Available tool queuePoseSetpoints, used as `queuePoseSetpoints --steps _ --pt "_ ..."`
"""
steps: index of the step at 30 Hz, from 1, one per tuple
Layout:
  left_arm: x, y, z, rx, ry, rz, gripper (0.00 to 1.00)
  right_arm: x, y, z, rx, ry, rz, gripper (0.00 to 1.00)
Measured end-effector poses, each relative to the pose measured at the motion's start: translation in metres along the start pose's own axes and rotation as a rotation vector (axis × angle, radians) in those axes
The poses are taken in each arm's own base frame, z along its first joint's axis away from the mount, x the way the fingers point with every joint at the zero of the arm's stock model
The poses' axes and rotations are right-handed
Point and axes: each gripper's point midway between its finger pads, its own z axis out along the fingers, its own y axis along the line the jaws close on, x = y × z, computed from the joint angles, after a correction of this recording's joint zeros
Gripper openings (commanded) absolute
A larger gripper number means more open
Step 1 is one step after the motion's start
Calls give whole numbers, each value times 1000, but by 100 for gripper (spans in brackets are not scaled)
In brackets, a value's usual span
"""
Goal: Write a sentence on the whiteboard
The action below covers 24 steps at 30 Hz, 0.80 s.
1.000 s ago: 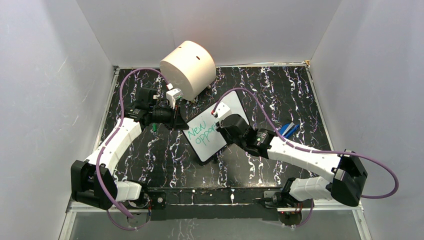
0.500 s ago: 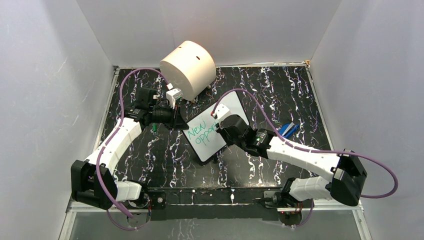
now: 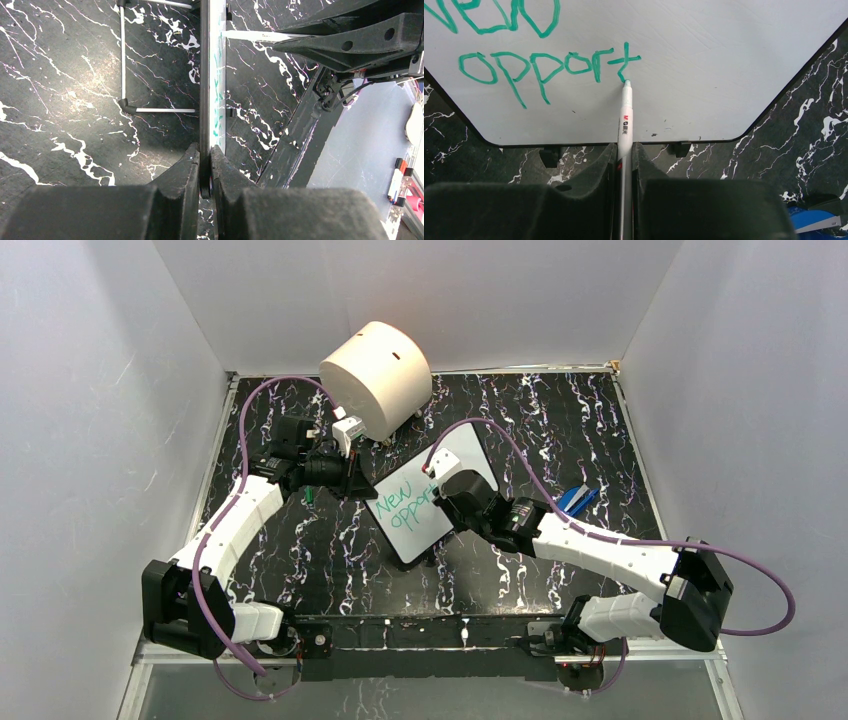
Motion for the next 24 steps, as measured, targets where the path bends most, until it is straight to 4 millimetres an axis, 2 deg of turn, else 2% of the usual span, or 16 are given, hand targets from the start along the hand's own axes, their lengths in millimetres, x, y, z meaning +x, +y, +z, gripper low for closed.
queuePoseSetpoints --steps 15,24 --pt "0 0 0 0 1 -1 0 -8 -6 -1 31 -38 13 0" --pt "0 1 -2 -14 12 -8 0 -23 -10 -18 18 -106 37 0"
